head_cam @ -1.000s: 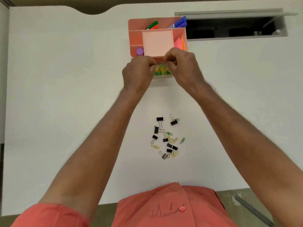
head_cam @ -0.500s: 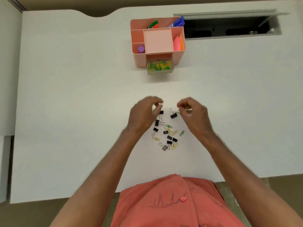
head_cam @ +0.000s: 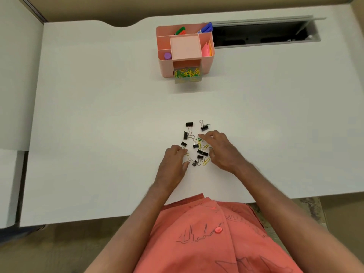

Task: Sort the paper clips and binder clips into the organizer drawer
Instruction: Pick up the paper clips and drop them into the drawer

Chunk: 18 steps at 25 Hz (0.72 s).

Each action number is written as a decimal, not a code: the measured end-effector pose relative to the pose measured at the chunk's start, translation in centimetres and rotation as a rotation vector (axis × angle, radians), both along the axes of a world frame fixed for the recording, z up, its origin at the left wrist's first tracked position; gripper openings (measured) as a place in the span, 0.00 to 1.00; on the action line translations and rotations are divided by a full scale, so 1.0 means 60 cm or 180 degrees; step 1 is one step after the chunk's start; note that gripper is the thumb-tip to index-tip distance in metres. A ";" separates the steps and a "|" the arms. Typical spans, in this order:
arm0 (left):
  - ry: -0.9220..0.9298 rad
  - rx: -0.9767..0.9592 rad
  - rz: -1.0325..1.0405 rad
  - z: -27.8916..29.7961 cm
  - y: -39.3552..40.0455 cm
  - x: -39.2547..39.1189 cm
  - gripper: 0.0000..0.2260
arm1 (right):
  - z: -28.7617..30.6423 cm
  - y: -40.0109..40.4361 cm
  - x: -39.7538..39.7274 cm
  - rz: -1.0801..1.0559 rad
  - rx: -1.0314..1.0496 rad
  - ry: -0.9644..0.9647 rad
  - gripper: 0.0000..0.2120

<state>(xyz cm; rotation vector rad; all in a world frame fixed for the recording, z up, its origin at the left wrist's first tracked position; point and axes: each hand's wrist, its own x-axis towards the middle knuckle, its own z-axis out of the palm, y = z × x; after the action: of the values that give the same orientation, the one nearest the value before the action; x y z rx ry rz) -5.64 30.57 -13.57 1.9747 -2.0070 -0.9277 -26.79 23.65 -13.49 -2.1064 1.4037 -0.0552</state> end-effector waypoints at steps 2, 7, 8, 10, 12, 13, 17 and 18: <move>-0.0061 -0.0005 -0.0093 0.000 0.001 -0.001 0.22 | -0.009 -0.003 0.004 -0.0015 -0.0102 -0.0006 0.29; -0.0107 -0.0196 0.0005 -0.011 0.005 -0.005 0.13 | -0.024 0.009 -0.004 -0.0346 -0.0590 -0.0205 0.07; -0.0120 -0.0246 0.0041 -0.013 0.005 -0.008 0.10 | -0.023 0.012 -0.007 -0.0410 -0.0640 -0.0195 0.04; -0.0178 -0.0297 0.0068 -0.016 0.004 -0.012 0.04 | -0.022 0.019 -0.013 -0.0527 -0.0641 -0.0148 0.03; -0.0259 -0.0286 0.0048 -0.017 0.002 -0.015 0.03 | -0.022 0.023 -0.017 -0.0619 -0.0529 -0.0074 0.02; -0.0313 -0.0268 0.0015 -0.017 0.000 -0.015 0.03 | -0.022 0.025 -0.019 -0.0659 -0.0442 -0.0019 0.03; -0.0601 -0.0265 -0.0161 -0.011 -0.011 -0.017 0.04 | -0.015 0.030 -0.025 -0.0715 -0.0205 0.0137 0.04; -0.0660 -0.0272 -0.0209 -0.010 -0.012 -0.018 0.03 | -0.013 0.031 -0.027 -0.0699 -0.0186 0.0148 0.04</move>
<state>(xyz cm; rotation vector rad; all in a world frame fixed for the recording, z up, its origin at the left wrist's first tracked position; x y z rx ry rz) -6.73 29.82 -14.17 2.0437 -2.1927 -0.6606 -28.39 25.53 -14.25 -2.0027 1.6753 -0.1369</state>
